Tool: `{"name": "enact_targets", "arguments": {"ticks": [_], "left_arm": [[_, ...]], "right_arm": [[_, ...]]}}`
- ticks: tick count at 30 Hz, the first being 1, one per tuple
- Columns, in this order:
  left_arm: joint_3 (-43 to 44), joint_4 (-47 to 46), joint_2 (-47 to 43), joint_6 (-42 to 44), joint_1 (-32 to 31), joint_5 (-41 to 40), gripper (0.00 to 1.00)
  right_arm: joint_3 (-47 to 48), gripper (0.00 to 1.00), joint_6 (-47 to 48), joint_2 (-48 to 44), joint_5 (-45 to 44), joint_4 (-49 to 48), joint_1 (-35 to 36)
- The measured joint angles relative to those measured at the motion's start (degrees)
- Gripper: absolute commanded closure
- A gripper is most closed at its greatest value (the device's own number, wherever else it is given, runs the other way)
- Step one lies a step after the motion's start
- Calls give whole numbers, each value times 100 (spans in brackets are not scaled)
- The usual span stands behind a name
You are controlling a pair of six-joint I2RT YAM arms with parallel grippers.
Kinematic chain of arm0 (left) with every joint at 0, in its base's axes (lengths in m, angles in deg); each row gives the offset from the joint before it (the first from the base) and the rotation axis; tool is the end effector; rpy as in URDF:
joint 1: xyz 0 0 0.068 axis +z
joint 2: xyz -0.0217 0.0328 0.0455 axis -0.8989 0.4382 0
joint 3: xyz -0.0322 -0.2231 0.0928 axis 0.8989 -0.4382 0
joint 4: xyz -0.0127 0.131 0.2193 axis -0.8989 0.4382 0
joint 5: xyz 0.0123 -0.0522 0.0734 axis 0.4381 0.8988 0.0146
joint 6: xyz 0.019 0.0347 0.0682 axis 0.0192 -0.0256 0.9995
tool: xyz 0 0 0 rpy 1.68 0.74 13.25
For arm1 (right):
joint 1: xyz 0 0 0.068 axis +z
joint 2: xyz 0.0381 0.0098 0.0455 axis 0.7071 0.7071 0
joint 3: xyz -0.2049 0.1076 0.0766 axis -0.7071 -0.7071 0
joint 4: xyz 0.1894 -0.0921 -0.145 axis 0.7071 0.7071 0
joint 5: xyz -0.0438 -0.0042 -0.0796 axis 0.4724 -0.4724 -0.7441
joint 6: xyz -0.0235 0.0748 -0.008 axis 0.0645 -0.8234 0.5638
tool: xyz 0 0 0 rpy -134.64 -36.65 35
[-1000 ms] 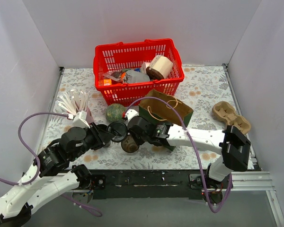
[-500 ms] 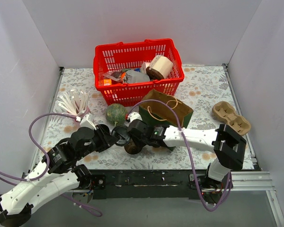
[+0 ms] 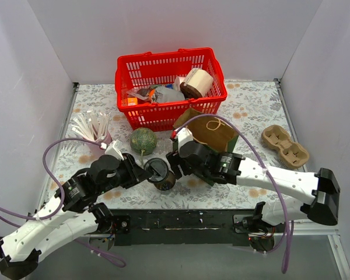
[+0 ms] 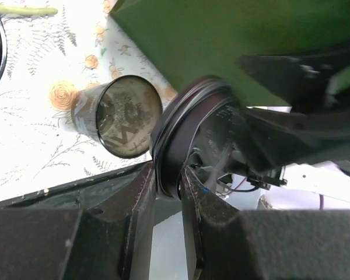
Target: Pack the takeout coffee
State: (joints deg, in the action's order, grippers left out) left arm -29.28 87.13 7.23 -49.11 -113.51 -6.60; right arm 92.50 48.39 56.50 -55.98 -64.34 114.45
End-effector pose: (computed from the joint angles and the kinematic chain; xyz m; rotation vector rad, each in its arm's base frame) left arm 0.1072 -0.1165 0.2655 -1.1187 2.2388 -1.2871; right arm 0.1362 0.2862 0.2565 -0.6934 2.0888 0.4418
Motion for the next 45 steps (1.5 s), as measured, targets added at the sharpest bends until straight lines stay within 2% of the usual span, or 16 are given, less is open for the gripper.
{"name": "enact_targets", "arguments": {"ticks": [5, 10, 17, 29, 37, 45], "left_arm": [[-7, 133, 376, -2, 2, 9, 100], [-9, 151, 385, -2, 2, 50, 100], [-227, -116, 710, -4, 2, 236, 100], [-435, -380, 1591, -7, 2, 352, 99], [-684, -511, 1609, -140, 2, 345, 95], [-688, -535, 1635, -181, 2, 326, 91]], "right_arm": [[-50, 17, 79, -529, -216, 7, 7], [-181, 17, 50, -654, -461, 17, 2], [-476, 17, 31, -702, 57, -507, 0], [-479, 17, -289, -164, 509, -750, 0], [-479, 20, -520, 452, 680, -590, -81], [-505, 25, -837, 496, 1314, -610, -339]]}}
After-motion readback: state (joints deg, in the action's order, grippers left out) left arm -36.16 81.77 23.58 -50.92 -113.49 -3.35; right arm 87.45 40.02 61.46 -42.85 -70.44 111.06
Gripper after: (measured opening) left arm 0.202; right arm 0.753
